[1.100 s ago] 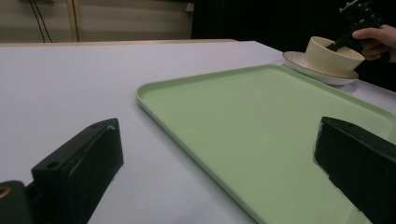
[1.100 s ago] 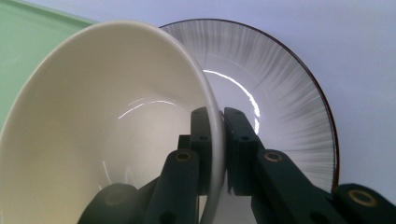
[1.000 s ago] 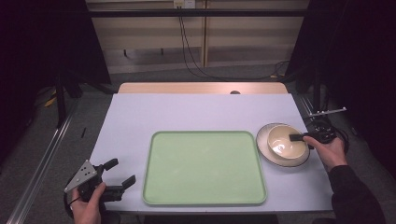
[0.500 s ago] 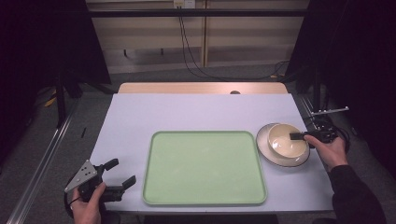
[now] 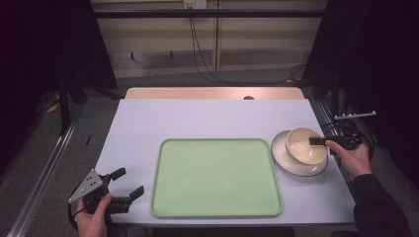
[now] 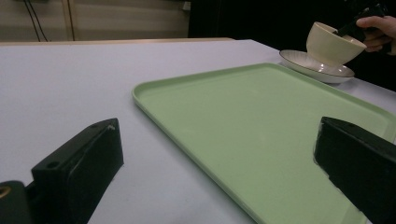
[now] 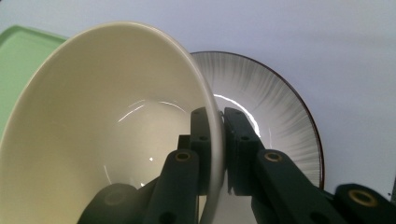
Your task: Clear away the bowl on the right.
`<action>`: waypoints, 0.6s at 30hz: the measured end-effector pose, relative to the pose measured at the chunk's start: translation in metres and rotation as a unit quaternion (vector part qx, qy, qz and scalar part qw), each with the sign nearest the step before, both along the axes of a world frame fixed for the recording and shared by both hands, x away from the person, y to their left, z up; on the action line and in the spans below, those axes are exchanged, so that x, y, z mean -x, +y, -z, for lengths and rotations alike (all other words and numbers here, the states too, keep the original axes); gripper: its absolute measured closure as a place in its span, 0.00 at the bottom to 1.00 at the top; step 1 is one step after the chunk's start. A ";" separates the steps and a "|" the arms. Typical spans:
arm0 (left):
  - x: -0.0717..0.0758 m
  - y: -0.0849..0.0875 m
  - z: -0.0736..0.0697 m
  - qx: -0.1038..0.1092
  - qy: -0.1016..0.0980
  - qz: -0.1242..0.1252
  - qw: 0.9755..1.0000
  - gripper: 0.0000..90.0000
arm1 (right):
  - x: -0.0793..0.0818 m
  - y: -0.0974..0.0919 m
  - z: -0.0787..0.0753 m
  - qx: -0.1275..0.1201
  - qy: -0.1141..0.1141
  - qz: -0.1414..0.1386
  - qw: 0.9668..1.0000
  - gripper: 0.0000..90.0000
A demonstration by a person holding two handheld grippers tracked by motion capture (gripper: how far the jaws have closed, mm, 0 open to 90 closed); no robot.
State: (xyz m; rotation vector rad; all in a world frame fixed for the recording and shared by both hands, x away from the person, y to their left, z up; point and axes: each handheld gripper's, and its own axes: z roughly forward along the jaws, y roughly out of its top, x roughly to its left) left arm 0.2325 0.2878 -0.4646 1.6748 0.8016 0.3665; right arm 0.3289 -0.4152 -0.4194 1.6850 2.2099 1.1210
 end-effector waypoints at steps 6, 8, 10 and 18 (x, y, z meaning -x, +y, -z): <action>0.000 0.000 0.000 0.001 0.000 -0.001 1.000 0.02 | 0.002 -0.004 -0.005 -0.007 -0.010 0.005 1.000 0.92; 0.000 0.000 0.000 0.000 0.000 -0.001 1.000 0.02 | 0.003 -0.005 -0.006 -0.011 -0.013 0.005 1.000 0.92; 0.000 0.000 0.000 0.000 0.000 0.000 1.000 0.02 | 0.003 -0.005 -0.008 -0.011 -0.017 0.007 1.000 0.92; 0.000 0.001 0.000 -0.004 -0.001 -0.002 1.000 0.02 | 0.005 -0.003 -0.016 -0.016 -0.029 0.009 0.999 0.92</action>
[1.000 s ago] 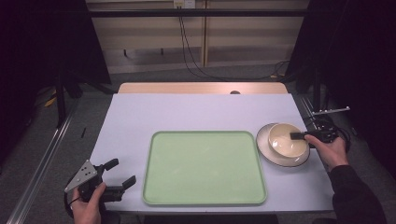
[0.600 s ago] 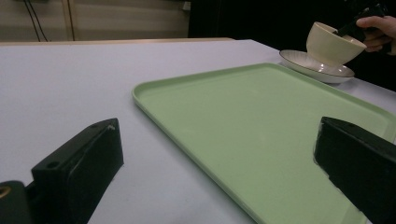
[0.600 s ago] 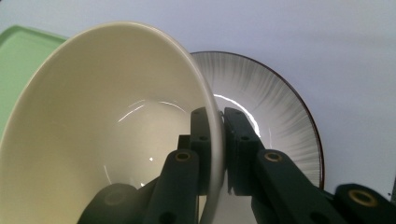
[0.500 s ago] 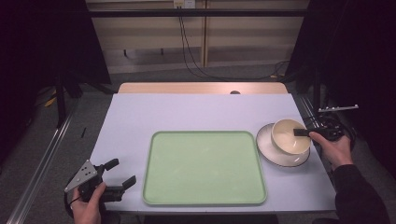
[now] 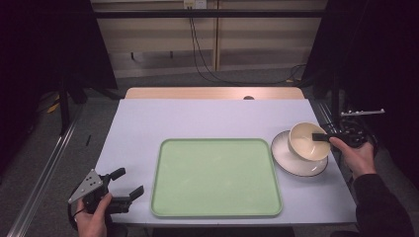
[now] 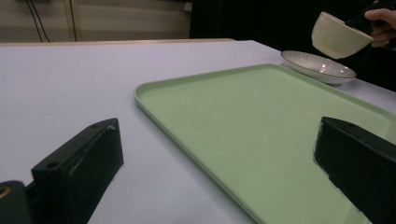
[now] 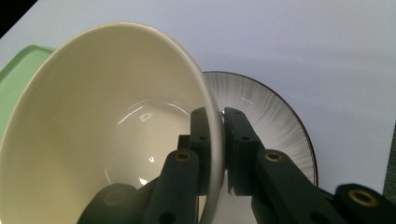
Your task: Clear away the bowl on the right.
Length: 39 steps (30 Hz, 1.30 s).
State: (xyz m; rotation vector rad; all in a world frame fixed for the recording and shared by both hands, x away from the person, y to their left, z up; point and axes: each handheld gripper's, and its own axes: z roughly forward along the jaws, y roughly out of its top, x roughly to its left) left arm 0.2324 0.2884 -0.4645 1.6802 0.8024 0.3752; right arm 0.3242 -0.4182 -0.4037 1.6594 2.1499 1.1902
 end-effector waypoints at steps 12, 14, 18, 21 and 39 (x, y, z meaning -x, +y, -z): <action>0.000 0.000 0.000 0.001 0.000 -0.002 1.000 0.02 | -0.001 0.006 -0.009 -0.012 -0.012 0.002 1.000 0.92; 0.000 0.000 0.000 0.000 0.000 -0.002 1.000 0.02 | -0.002 0.008 -0.011 -0.011 -0.013 0.000 1.000 0.92; 0.000 0.000 0.000 0.003 0.001 0.000 1.000 0.02 | -0.004 0.013 -0.014 -0.012 -0.016 -0.003 1.000 0.92; 0.000 -0.001 0.000 0.005 0.000 -0.005 1.000 0.02 | -0.006 0.015 -0.016 -0.012 -0.017 -0.004 1.000 0.92; 0.000 0.000 0.000 -0.001 0.000 -0.001 1.000 0.02 | -0.025 0.046 -0.034 -0.012 -0.026 -0.024 0.999 0.92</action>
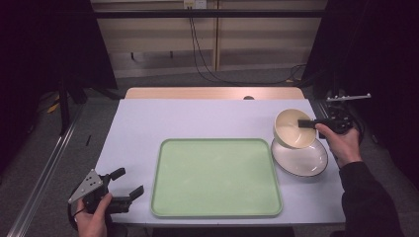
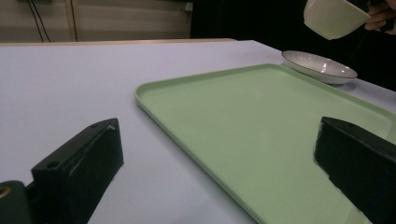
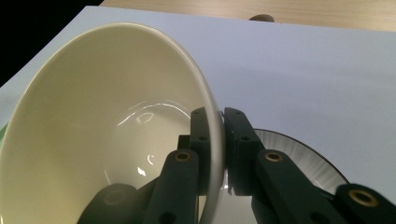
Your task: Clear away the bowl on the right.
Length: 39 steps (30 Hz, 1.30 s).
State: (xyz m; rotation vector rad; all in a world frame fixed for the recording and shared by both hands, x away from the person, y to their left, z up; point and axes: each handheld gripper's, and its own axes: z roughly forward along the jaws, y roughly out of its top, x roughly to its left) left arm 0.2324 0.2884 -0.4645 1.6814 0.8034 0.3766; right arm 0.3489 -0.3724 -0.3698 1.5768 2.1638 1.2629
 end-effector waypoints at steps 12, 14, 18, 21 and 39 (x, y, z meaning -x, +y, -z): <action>0.000 0.000 0.000 0.001 -0.001 -0.005 1.000 0.02 | -0.013 0.024 0.001 0.002 0.009 -0.019 1.000 0.92; 0.000 0.000 0.000 -0.001 0.000 -0.001 1.000 0.02 | -0.015 0.026 0.002 0.002 0.010 -0.018 1.000 0.92; 0.000 0.000 0.000 -0.001 0.000 -0.001 1.000 0.02 | -0.019 0.033 0.003 0.001 0.013 -0.021 1.000 0.92; 0.000 -0.001 0.000 0.003 0.000 -0.001 1.000 0.02 | -0.023 0.038 0.005 -0.002 0.015 -0.025 1.000 0.92; 0.000 0.000 0.000 0.004 0.001 -0.003 1.000 0.02 | -0.042 0.069 0.025 0.011 0.049 -0.036 0.998 0.92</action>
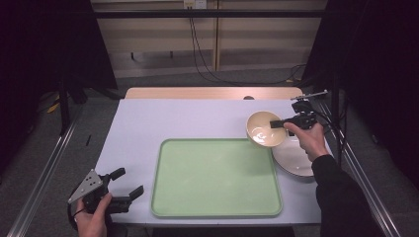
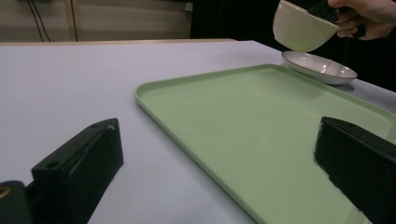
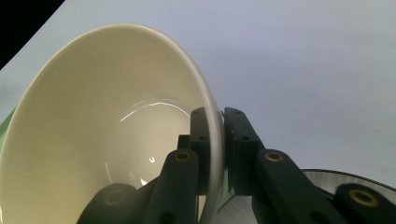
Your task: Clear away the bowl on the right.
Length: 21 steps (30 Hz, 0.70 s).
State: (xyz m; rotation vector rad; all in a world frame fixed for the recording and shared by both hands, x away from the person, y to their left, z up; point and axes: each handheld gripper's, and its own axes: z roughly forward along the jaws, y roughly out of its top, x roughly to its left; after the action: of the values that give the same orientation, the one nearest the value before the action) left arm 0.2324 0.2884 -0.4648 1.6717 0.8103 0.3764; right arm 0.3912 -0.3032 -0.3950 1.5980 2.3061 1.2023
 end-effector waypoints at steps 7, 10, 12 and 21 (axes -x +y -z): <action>0.000 0.000 0.000 0.000 -0.001 0.003 1.000 0.02 | -0.005 0.013 0.012 0.011 0.015 -0.009 1.000 0.92; 0.000 0.000 0.000 0.002 0.000 0.002 1.000 0.02 | -0.007 0.018 0.017 0.015 0.021 -0.015 1.000 0.92; 0.000 0.001 0.000 0.000 -0.001 0.005 1.000 0.02 | -0.008 0.020 0.020 0.021 0.022 -0.017 0.999 0.92; 0.000 0.000 0.000 0.002 0.000 0.001 1.000 0.02 | -0.010 0.025 0.029 0.034 0.036 -0.020 0.999 0.92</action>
State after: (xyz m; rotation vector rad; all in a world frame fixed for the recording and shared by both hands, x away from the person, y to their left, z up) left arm 0.2322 0.2883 -0.4648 1.6681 0.8082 0.3725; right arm 0.4012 -0.2785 -0.4244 1.6051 2.4067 1.0781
